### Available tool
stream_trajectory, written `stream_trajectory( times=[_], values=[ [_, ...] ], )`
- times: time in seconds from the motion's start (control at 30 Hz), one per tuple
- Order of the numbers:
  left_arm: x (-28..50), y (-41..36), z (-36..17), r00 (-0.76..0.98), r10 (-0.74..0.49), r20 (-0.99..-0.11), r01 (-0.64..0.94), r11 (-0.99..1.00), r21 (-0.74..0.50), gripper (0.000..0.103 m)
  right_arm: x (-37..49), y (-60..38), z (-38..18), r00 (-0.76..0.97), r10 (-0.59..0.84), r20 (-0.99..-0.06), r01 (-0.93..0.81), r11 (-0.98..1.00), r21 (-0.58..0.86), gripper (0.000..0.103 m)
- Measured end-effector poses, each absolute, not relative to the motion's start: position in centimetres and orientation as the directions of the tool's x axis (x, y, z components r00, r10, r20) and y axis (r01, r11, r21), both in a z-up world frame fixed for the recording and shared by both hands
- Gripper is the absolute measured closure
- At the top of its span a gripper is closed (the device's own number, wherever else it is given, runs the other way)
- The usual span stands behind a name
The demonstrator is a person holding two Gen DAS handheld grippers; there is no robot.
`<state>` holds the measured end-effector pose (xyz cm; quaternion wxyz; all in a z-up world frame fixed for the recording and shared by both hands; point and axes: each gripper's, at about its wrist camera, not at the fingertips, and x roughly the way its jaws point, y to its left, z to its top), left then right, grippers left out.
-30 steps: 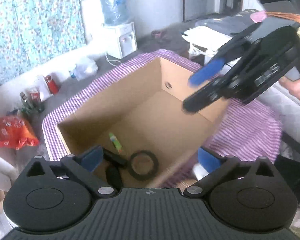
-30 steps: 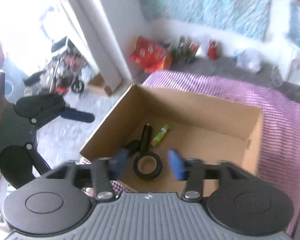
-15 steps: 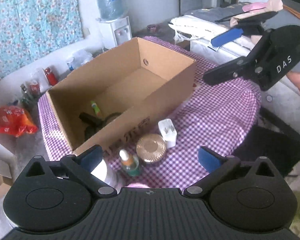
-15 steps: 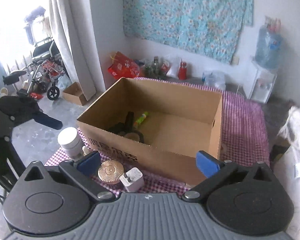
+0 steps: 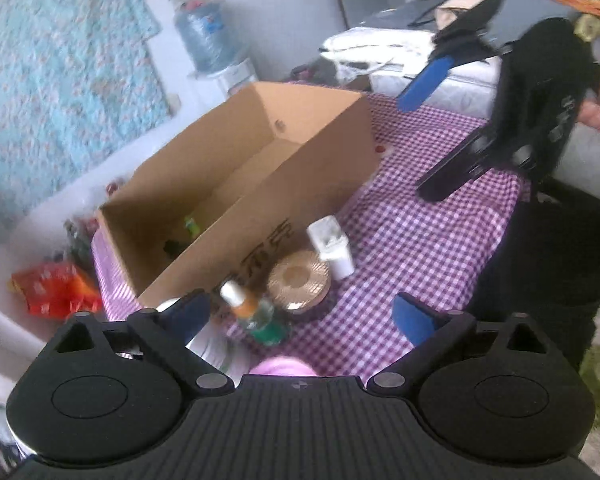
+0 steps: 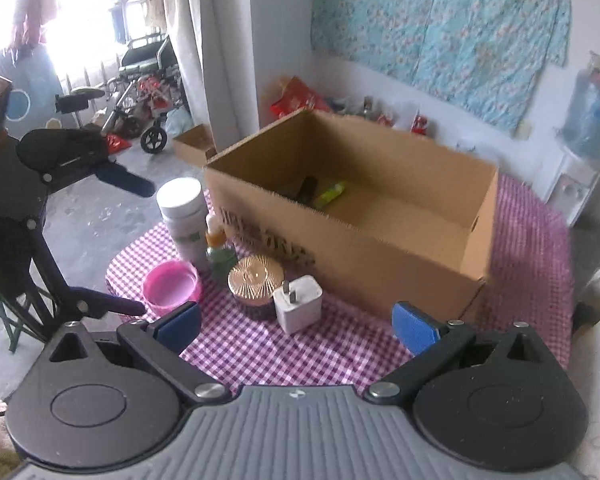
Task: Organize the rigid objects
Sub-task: 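Move the open right tool down onto the white charger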
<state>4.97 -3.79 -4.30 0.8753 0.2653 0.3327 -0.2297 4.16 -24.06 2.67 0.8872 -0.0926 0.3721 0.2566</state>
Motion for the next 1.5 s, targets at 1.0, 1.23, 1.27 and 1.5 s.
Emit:
stream_trajectory(
  times=[1.0, 1.23, 1.27, 1.5],
  values=[
    [13.1, -8.1, -9.4, 0.598, -0.249, -0.762, 0.608, 0.760, 0.229, 0.056, 13.6, -24.2, -3.0, 0.455, 0.393, -0.799, -0.378, 0.898, 0.226, 0.059],
    [13.0, -8.4, -9.5, 0.570, -0.256, -0.781, 0.623, 0.754, 0.207, 0.066, 14.0, -24.0, -3.8, 0.420, 0.407, -0.811, -0.371, 0.893, 0.256, 0.070],
    [12.9, -8.4, -9.6, 0.569, -0.254, -0.782, 0.622, 0.755, 0.208, 0.066, 14.0, -24.0, -3.8, 0.416, 0.410, -0.812, -0.369, 0.892, 0.262, 0.071],
    [12.1, -8.5, -9.2, 0.568, -0.283, -0.773, 0.616, 0.769, 0.171, 0.076, 13.7, -23.9, -3.7, 0.408, 0.411, -0.815, -0.368, 0.891, 0.266, 0.074]
  ],
)
